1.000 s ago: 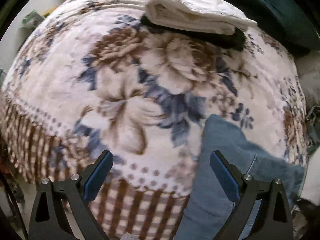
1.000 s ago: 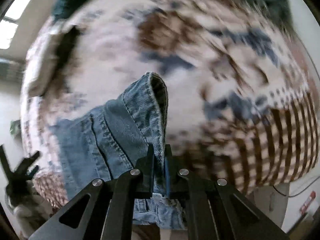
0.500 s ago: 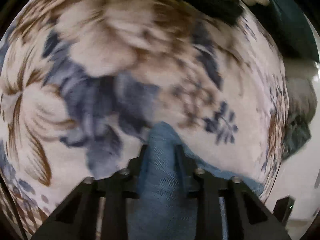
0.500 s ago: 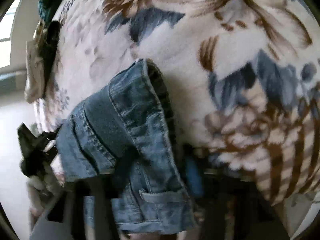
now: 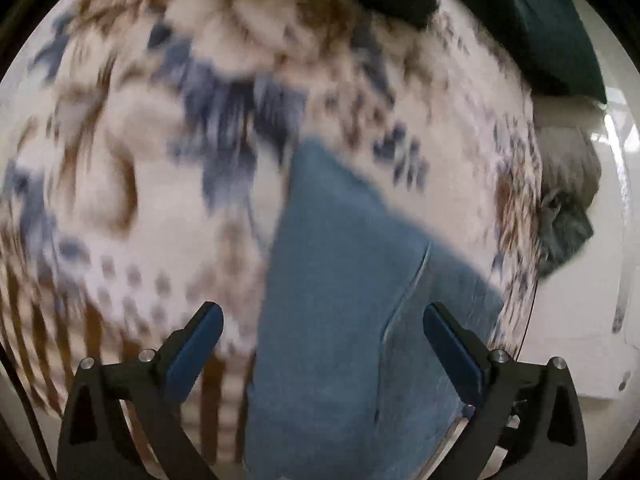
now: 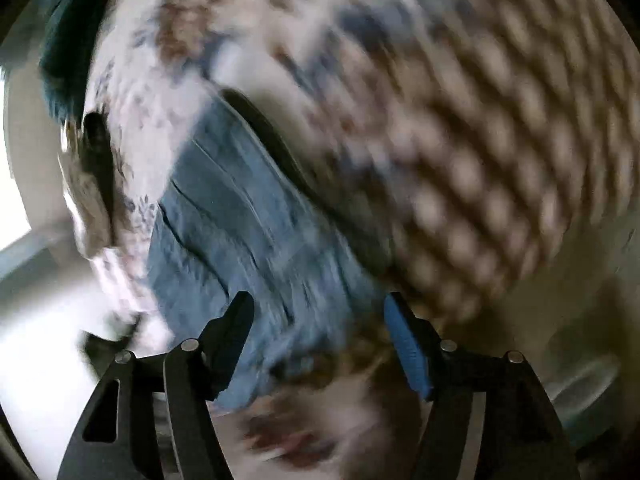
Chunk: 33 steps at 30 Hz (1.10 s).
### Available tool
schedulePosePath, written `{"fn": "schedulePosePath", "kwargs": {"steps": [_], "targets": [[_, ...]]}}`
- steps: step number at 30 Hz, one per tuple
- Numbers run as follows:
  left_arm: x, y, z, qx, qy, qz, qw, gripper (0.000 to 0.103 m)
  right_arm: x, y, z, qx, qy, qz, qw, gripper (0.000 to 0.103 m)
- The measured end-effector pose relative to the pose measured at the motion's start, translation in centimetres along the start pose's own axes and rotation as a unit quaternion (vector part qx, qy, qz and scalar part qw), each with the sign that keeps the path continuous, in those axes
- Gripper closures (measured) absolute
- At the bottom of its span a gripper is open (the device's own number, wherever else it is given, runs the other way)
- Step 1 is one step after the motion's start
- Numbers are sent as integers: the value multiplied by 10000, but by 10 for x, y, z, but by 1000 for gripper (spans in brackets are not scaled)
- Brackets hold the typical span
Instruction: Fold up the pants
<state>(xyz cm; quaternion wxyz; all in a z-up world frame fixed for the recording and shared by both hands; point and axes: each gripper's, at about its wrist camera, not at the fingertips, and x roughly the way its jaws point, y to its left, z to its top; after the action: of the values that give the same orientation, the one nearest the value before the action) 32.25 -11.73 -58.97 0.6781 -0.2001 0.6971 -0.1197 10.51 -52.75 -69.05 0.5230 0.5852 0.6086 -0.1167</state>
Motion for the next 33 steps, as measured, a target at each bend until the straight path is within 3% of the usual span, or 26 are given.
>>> {"fn": "schedulePosePath", "kwargs": {"steps": [3,4,5,6,7,9,13,15,16,18,23,25,28,33], "targets": [[20,5,-22,-111,262,30,9996,2,38,-15,-10,365,436,751,9956,33],[22,5,-27,-124,271,11,9996,7,50,-14,-11,404,519,1025,9926,34],[23,5,-31,-90,216,-13,9997,19,59,-13,-12,507,493,1300,9890,41],[21,4,-33,-51,166,-43,9998,26,66,-11,-13,564,417,1392,9878,48],[20,5,-34,2,136,-3,9999,35,70,-7,-13,537,333,1235,9903,63],[24,7,-33,41,287,234,9993,42,72,-4,-15,359,180,854,9955,69],[40,32,-25,-518,671,-290,9960,37,85,1,-12,129,146,483,9986,65],[35,30,-26,-493,661,-448,9956,32,87,9,-10,-17,314,533,9981,45],[33,29,-29,-447,650,-497,9956,22,91,14,-9,-108,408,504,9978,32],[32,28,-34,-291,644,-594,9957,13,99,15,-14,-255,438,649,9966,31],[52,24,-42,-171,696,-670,9952,11,126,18,-6,-261,304,1068,9935,25],[52,23,-40,-189,701,-736,9946,11,119,26,-9,-233,88,1276,9915,28],[48,25,-36,-267,693,-876,9934,11,99,55,-25,-728,-165,1694,9827,28],[50,38,-35,-402,739,-996,9915,11,126,49,-12,-409,121,1339,9901,28]]}}
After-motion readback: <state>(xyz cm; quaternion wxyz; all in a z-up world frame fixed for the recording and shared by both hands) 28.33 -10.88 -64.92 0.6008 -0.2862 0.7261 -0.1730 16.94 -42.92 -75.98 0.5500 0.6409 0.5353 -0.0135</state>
